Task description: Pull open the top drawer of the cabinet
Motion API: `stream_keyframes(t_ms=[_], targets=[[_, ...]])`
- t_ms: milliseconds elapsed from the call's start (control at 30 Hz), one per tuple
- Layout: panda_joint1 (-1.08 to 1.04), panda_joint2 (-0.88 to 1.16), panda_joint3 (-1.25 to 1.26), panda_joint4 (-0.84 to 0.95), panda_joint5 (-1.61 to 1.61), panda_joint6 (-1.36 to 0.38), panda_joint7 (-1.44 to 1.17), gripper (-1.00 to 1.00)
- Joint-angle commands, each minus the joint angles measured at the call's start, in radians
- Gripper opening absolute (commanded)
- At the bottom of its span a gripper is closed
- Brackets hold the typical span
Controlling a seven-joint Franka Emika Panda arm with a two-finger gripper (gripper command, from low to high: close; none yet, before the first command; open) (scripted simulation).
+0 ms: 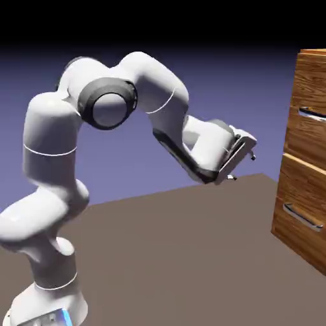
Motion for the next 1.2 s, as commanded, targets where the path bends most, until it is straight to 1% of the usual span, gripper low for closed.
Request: stream_keyframes(t_ms=[0, 633, 700, 900, 933, 967, 1000, 1167], targets=[[-0.021, 0.019, 0.022, 0.016, -0.044, -0.003, 0.01, 0.0], [-0.412, 0.382, 0.447, 0.325, -0.87, -0.062, 0.202, 0.0], [-0.413, 0.384, 0.449, 0.327, -0.872, -0.062, 0.203, 0.0], [-0.196, 0.453, 0.297, 0.535, -0.824, -0.014, 0.108, 0.0], [-0.182, 0.457, 0.287, 0.549, -0.82, -0.011, 0.101, 0.0], [-0.182, 0.457, 0.287, 0.549, -0.82, -0.011, 0.101, -1.0], [-0.182, 0.457, 0.287, 0.549, -0.82, -0.011, 0.101, -1.0], [-0.361, 0.408, 0.415, 0.373, -0.856, -0.055, 0.165, -1.0]])
